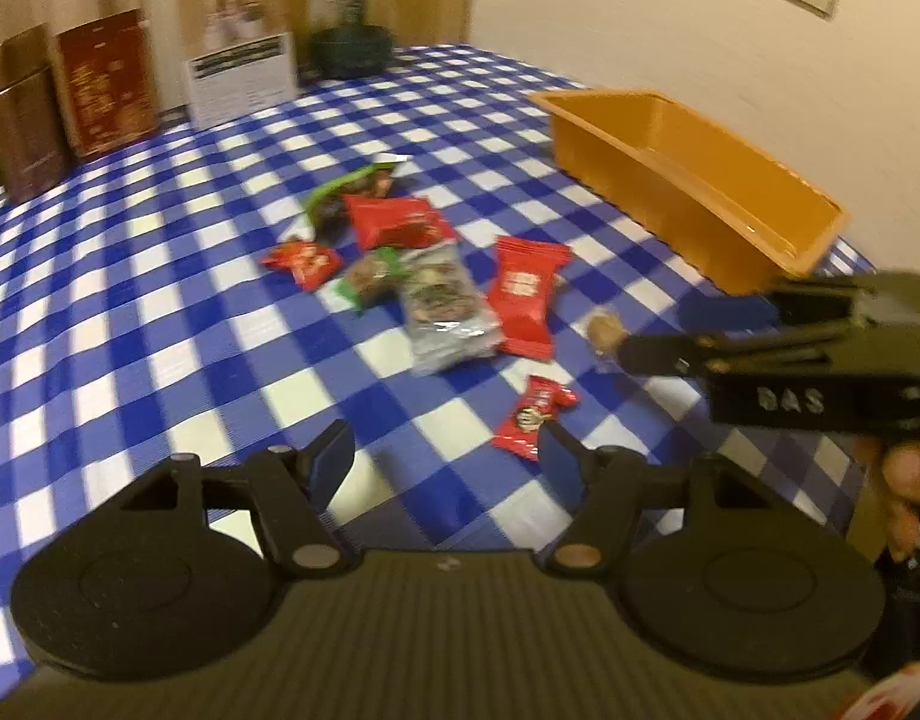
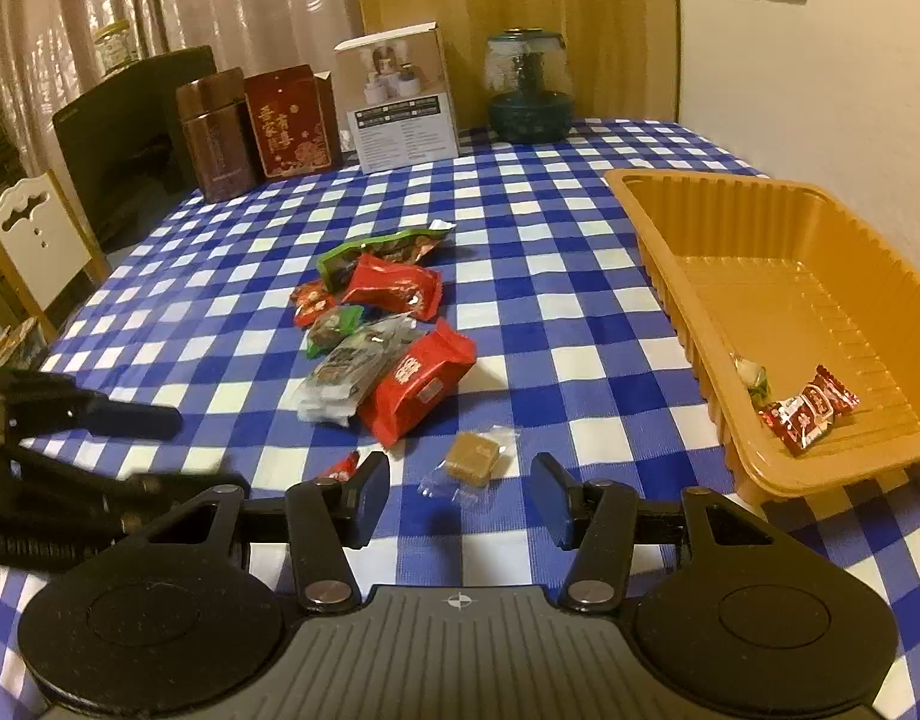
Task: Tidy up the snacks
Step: 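Grasp the red candy packet with the left tool while the right tool grasps the caramel cube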
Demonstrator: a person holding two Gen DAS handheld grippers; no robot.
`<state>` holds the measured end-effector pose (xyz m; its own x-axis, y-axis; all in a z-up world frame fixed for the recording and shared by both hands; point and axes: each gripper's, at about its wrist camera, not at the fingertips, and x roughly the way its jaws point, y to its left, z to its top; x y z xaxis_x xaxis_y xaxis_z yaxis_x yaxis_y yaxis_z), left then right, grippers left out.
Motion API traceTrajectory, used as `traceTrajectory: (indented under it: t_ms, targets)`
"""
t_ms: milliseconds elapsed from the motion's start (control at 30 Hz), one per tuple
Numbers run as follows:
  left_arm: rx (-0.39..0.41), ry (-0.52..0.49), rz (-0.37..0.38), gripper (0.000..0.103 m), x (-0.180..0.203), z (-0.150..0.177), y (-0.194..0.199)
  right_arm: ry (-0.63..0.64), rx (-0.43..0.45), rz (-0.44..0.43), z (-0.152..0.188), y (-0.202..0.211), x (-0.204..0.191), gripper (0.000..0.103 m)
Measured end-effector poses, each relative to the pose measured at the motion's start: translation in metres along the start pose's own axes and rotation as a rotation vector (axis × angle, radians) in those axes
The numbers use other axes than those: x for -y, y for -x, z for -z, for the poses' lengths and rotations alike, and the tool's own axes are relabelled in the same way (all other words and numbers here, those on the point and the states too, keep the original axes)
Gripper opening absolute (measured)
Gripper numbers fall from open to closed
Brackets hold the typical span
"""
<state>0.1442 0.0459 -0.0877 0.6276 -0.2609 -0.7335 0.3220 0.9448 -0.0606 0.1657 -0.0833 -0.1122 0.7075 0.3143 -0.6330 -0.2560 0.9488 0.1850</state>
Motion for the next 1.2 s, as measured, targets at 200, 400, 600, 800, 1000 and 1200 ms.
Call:
traceTrajectory:
  t_ms: [200, 400, 600, 800, 1000, 1200]
  targets:
    - [-0.008, -0.069, 0.060, 0.061, 0.009, -0.003, -0.016, -0.038, -0.002, 0.013, -0.005, -0.010, 0.007, 0.053]
    - [-0.015, -0.150, 0.096, 0.050, 0.021, -0.008, -0.031, -0.077, -0.005, 0.010, -0.005, -0.011, 0.016, 0.053]
    - [-0.036, -0.207, 0.096, 0.029, 0.030, -0.010, -0.043, -0.091, -0.009, 0.007, -0.005, -0.011, 0.018, 0.053]
    - [-0.029, -0.190, 0.072, 0.018, 0.027, -0.006, -0.041, -0.095, -0.018, 0.000, -0.005, -0.014, 0.017, 0.053]
    - [-0.016, -0.138, 0.026, 0.018, 0.014, -0.006, -0.030, -0.081, -0.018, -0.003, -0.004, -0.016, 0.011, 0.053]
    - [-0.004, -0.081, -0.004, 0.018, 0.003, -0.006, -0.023, -0.080, -0.020, 0.009, -0.003, -0.021, 0.009, 0.053]
